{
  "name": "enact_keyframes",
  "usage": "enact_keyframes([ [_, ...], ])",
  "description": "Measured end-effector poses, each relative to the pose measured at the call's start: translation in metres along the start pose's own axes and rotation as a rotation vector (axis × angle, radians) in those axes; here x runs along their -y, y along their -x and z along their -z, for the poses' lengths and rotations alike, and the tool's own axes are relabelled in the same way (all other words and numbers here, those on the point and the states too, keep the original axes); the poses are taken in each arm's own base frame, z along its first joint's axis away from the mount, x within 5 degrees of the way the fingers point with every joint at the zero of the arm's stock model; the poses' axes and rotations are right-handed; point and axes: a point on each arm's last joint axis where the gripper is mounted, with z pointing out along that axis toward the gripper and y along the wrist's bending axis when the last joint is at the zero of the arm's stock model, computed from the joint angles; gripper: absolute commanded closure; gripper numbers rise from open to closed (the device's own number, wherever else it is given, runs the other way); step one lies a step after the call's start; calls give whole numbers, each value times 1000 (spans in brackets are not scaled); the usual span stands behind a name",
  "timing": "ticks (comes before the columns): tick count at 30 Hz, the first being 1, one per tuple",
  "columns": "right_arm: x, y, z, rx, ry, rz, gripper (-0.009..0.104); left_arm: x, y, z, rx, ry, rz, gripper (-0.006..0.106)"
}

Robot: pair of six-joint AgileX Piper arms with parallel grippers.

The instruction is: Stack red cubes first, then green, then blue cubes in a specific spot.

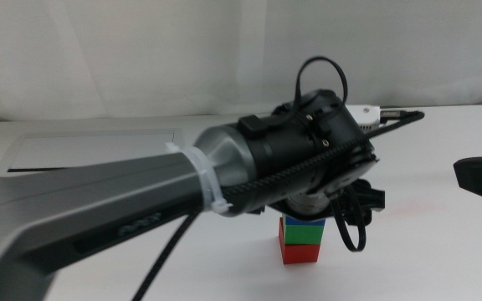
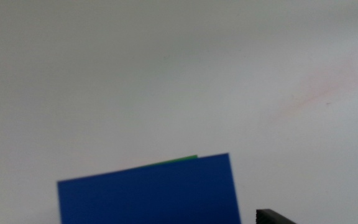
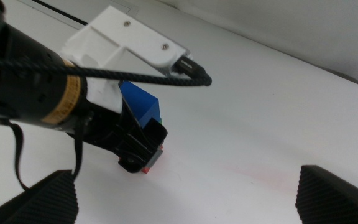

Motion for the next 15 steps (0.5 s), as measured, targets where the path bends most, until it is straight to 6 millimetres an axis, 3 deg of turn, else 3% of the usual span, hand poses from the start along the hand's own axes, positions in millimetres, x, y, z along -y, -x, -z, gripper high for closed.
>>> enact_keyframes([
  [8, 0, 0, 0, 0, 0, 0, 1, -15, 15, 55, 135, -79, -34, 9],
  [15, 0, 0, 0, 0, 0, 0, 1, -50, 33, 116, 294, -131, -1, 9],
])
